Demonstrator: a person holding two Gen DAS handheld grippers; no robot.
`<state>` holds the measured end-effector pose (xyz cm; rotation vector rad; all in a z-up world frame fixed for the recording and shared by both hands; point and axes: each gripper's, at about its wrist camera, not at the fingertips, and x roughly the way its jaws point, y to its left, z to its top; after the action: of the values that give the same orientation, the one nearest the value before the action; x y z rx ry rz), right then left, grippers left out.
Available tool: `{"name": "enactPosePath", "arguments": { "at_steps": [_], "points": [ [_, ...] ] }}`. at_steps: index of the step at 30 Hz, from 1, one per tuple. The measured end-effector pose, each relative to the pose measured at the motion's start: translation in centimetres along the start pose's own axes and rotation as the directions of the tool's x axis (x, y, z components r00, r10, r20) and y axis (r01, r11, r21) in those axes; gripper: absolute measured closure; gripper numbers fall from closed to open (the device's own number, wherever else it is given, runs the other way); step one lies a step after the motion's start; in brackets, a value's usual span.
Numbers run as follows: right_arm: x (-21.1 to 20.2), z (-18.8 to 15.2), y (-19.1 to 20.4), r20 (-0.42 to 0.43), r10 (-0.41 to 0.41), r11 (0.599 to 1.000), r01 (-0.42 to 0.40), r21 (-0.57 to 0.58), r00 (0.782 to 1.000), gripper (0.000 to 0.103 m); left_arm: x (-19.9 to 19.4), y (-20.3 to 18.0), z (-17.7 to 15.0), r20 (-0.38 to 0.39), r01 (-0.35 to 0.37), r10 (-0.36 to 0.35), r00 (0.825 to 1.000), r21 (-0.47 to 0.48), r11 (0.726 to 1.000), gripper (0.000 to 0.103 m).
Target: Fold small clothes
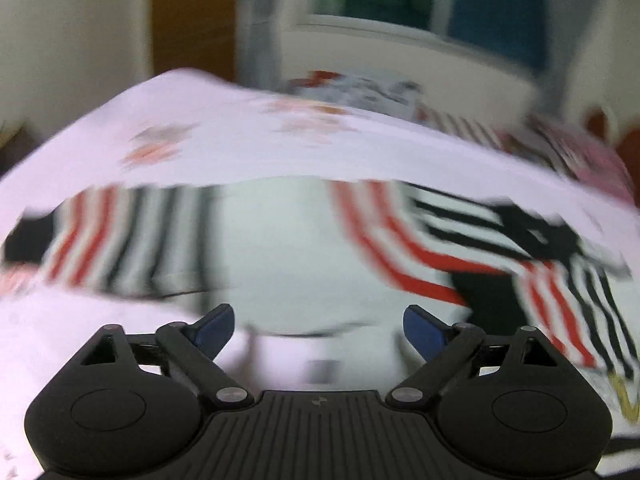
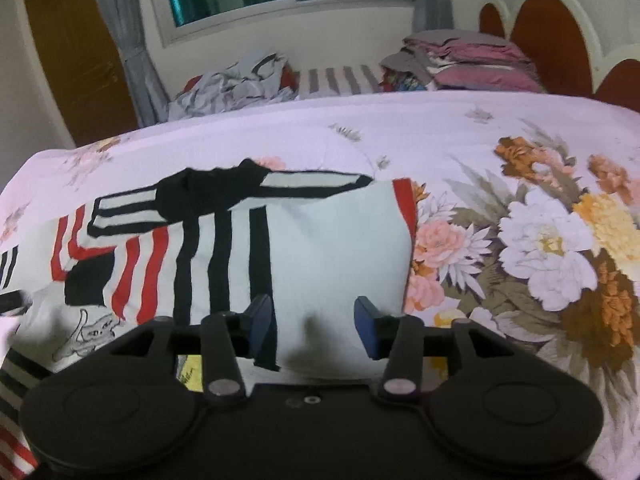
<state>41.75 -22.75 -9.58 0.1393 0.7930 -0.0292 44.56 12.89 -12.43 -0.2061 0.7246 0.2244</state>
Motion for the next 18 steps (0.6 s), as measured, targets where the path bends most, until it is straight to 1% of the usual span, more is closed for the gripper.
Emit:
{"name": "enactPosePath", "arguments": {
  "at_steps": [1, 2, 3, 4, 6, 8, 11, 14, 16, 18],
  "points": [
    [-0.1, 0.0, 0.3, 0.004, -0.011, 1.0, 0.011, 0.01, 1.0, 0.058, -0.1, 2.8, 0.0, 0.006, -0.015, 0.015, 1.0, -0.058, 0.998, 0.013],
    [-0.2, -0.1, 0.8, 0.007, -0.026, 0.999, 0.026, 0.018, 1.0, 0.058, -0.2, 5.6, -0.1, 0.013, -0.033, 0.035, 0.999, -0.111, 0.993, 0.017],
    [-0.2, -0.2, 1.2, 0.007, -0.039, 0.999, 0.038, 0.03, 0.999, 0.058, -0.1, 8.0, -0.2, 0.016, -0.049, 0.052, 0.999, -0.148, 0.988, 0.021],
    [-0.2, -0.3, 1.6, 0.004, -0.044, 0.998, 0.044, 0.044, 0.999, 0.058, 0.0, 10.6, -0.3, 0.013, -0.068, 0.072, 0.997, -0.189, 0.98, 0.029],
    [0.0, -0.5, 2.7, -0.006, -0.054, 0.996, 0.055, 0.068, 0.999, 0.058, 0.7, 15.3, -0.5, -0.007, -0.094, 0.096, 0.995, -0.289, 0.953, 0.031],
    [0.0, -0.8, 4.0, -0.009, -0.067, 0.995, 0.067, 0.072, 0.998, 0.058, 1.4, 19.4, -0.6, -0.022, -0.117, 0.118, 0.993, -0.381, 0.917, 0.032],
    [0.1, -1.1, 6.1, -0.008, -0.077, 0.994, 0.077, 0.079, 0.997, 0.058, 2.3, 22.8, -0.3, -0.001, -0.078, 0.087, 0.996, -0.449, 0.89, 0.033],
    [0.1, -1.2, 8.1, -0.012, -0.08, 0.994, 0.08, 0.078, 0.997, 0.058, 3.4, 24.1, 0.3, 0.022, -0.038, 0.057, 0.998, -0.506, 0.862, 0.033],
    [0.0, -1.0, 9.2, -0.009, -0.08, 0.994, 0.08, 0.069, 0.997, 0.058, 4.1, 24.9, 0.5, 0.039, -0.014, 0.043, 0.998, -0.551, 0.834, 0.033],
    [-0.1, -0.6, 9.9, -0.004, -0.081, 0.995, 0.081, 0.065, 0.997, 0.058, 4.6, 25.6, 0.4, 0.064, 0.019, 0.025, 0.998, -0.605, 0.796, 0.033]
  ]
}}
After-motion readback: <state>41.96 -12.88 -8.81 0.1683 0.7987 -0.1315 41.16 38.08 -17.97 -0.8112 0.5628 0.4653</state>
